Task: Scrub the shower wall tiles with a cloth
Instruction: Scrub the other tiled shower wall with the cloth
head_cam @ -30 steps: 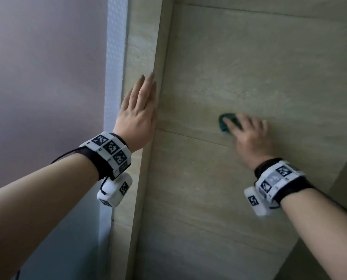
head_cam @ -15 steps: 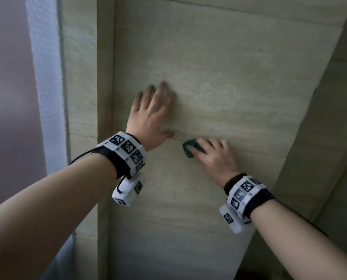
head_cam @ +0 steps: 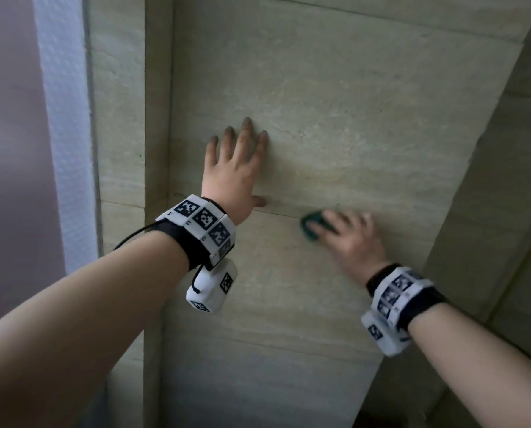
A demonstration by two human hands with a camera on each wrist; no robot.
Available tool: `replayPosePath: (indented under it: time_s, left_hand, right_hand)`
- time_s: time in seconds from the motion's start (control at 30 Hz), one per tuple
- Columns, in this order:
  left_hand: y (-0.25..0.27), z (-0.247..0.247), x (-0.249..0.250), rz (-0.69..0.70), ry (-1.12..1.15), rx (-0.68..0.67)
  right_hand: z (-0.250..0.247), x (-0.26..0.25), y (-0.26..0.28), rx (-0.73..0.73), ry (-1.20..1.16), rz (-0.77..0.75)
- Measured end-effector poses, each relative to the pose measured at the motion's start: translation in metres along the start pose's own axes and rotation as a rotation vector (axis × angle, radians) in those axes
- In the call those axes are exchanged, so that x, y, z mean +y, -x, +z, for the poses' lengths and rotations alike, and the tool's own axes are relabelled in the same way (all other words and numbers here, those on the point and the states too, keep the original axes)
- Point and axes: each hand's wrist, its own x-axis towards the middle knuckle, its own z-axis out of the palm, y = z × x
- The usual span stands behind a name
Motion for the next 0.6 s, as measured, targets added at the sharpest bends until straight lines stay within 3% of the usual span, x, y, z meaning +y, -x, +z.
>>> replayPosePath:
  time_s: [0.1,0.17,0.27,0.37,0.47,0.53,0.6]
  left_hand:
    - [-0.001,0.0,0.002,-0.012,-0.012,-0.005]
    - [-0.001,0.0,0.003,-0.013,-0.012,-0.01]
    - [0.0,0.0,0.004,-0.025,0.005,-0.02]
    - [0.001,0.001,0.013,0.006,0.021,-0.002]
    - [0.0,0.001,0.033,0.091,0.026,0.013]
    - [-0.005,-0.002,0.047,0.116,0.032,0.009]
    - [-0.01,-0.003,0.059,0.128,0.028,0.008]
  right_hand:
    - [-0.019,0.05,-0.046,0.132,0.012,0.39]
    - [-0.021,0.056,-0.057,0.195,-0.025,0.532]
    - [-0.003,0.02,-0.031,0.206,-0.108,0.483]
    - [0.012,-0.026,0.031,0.081,-0.066,0.199]
    - [0.003,-0.023,0.058,-0.061,-0.023,-0.012]
    - [-0.008,0.006,0.042,-0.057,0.002,0.064]
    - [-0.022,0.046,0.011,0.053,-0.007,0.372]
